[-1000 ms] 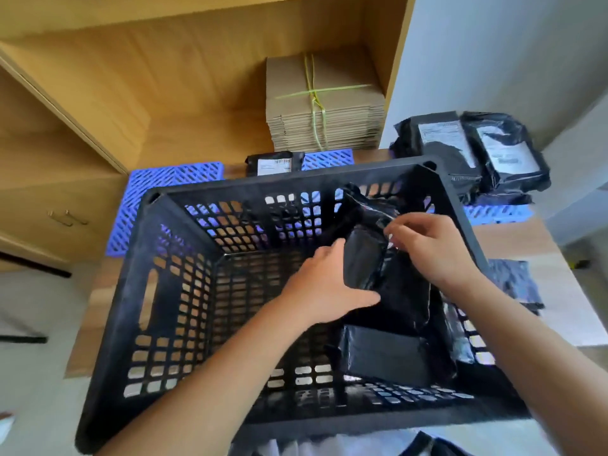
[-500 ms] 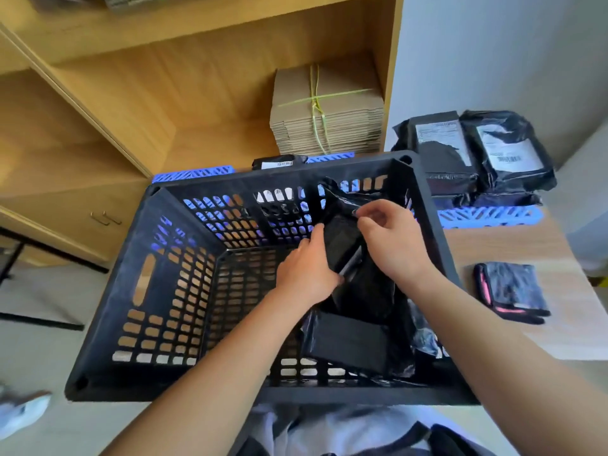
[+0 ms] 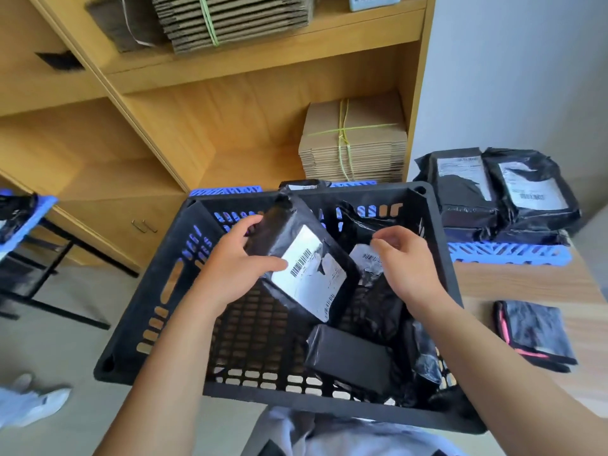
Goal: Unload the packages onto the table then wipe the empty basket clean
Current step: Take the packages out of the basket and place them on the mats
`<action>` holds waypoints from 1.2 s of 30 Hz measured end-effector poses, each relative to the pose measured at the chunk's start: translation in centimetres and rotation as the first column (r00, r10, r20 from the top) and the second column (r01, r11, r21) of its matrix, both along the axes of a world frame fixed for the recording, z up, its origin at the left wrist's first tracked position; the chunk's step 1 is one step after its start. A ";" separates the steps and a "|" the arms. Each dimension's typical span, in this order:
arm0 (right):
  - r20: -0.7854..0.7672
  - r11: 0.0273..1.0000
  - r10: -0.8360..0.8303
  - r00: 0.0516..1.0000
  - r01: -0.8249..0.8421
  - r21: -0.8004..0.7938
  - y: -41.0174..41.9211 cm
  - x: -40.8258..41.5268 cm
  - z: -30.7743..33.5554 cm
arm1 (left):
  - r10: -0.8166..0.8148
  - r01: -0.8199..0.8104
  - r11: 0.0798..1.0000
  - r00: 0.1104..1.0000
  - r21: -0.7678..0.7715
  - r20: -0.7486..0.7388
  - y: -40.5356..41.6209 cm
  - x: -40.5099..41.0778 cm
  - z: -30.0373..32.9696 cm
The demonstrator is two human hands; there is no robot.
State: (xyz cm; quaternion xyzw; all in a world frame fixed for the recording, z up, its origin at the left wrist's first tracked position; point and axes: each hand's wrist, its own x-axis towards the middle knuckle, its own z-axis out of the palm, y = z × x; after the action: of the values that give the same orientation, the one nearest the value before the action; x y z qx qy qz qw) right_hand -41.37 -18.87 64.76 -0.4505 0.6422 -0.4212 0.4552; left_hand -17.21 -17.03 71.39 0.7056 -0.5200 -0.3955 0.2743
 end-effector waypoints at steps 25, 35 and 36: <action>0.764 0.978 -0.113 0.635 -0.065 0.199 -1.0 -1.5 0.3 | 0.359 -0.373 0.911 0.502 0.177 -0.787 -2.2 -4.8 -1.7; 0.762 0.976 -0.139 0.633 -0.042 0.212 -1.3 -1.4 -0.5 | 0.240 -0.234 0.964 0.560 0.127 -0.793 -2.9 -9.7 -3.1; 0.762 0.976 -0.133 0.633 -0.048 0.210 -1.3 -1.5 -0.7 | 0.246 -0.242 0.962 0.556 0.129 -0.794 -3.0 -9.6 -3.3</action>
State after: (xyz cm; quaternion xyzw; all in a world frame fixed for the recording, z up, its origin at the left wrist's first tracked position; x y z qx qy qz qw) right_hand -42.87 -20.17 64.07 -0.1609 0.4370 -0.5133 0.7209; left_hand -26.84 -20.02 68.10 0.5169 -0.2366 -0.6301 0.5289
